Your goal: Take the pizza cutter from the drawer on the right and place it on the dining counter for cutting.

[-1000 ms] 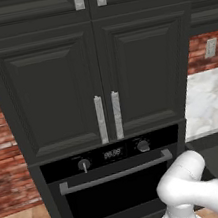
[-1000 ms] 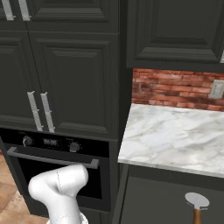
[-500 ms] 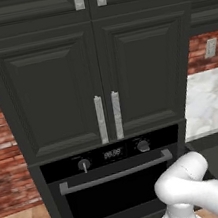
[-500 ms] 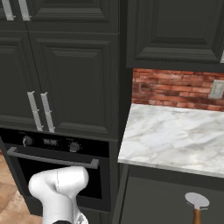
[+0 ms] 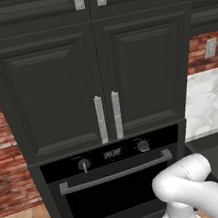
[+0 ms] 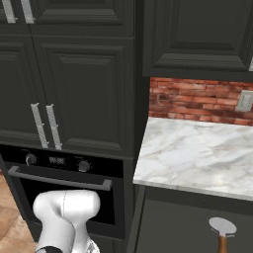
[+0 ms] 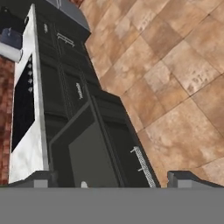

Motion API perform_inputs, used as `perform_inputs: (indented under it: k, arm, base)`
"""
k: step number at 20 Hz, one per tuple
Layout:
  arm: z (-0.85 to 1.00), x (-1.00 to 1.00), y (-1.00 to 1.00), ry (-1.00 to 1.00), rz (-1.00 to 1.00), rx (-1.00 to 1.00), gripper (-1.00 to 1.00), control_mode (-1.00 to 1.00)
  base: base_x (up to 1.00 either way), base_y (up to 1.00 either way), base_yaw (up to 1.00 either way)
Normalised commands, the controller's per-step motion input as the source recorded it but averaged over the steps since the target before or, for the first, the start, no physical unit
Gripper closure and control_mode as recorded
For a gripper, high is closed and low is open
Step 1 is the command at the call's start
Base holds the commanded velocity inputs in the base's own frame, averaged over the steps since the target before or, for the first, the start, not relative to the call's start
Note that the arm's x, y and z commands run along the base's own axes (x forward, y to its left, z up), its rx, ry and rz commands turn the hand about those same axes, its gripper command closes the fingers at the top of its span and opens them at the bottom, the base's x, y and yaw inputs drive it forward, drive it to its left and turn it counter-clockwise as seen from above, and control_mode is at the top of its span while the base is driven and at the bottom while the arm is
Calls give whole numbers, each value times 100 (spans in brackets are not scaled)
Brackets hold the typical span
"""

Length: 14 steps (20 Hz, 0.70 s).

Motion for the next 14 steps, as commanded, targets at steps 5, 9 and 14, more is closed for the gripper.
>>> perform_inputs:
  k: [5,9,14]
  arm:
    - [29,73,49,6,0,0,-100,-100]
    - [29,77,44,8,0,0,-100,-100]
    - [23,73,48,12,0,0,-100,-100]
  base:
    - [0,0,0]
    - [0,0,0]
    - [0,0,0]
